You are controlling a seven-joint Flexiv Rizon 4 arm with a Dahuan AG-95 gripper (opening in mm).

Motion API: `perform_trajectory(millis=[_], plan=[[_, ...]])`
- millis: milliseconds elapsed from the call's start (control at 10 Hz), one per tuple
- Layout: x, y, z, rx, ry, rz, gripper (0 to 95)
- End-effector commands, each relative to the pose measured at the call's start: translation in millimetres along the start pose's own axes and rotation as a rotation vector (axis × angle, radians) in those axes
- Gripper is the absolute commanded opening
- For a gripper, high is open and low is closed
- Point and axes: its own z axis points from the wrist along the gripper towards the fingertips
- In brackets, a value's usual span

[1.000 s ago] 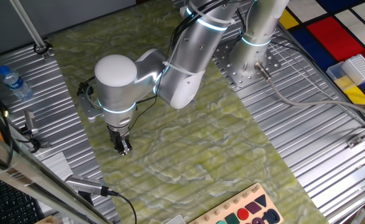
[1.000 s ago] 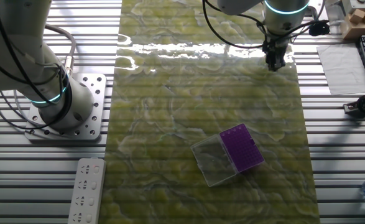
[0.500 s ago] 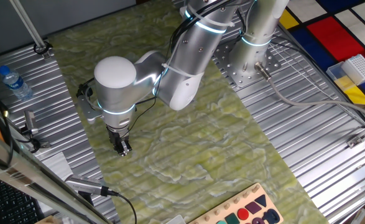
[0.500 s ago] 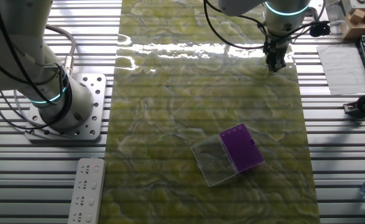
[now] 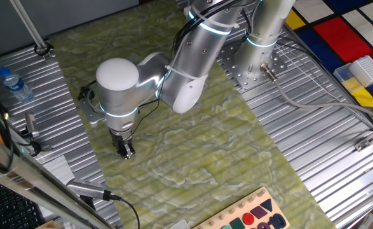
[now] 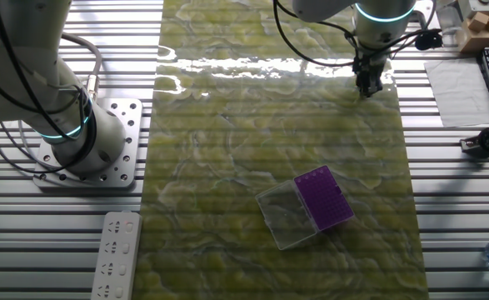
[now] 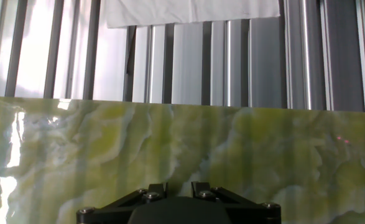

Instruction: Insert a small pipette tip into the holder for small pipette tips

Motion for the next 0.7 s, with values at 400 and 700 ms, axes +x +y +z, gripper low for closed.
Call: perform_trajectory(millis=[400,700], plan=[[2.1,0.0,0.2,0.001,-0.002,-0.011,19.0],[3.7,0.0,0.5,-0.001,0.001,-0.022,19.0]])
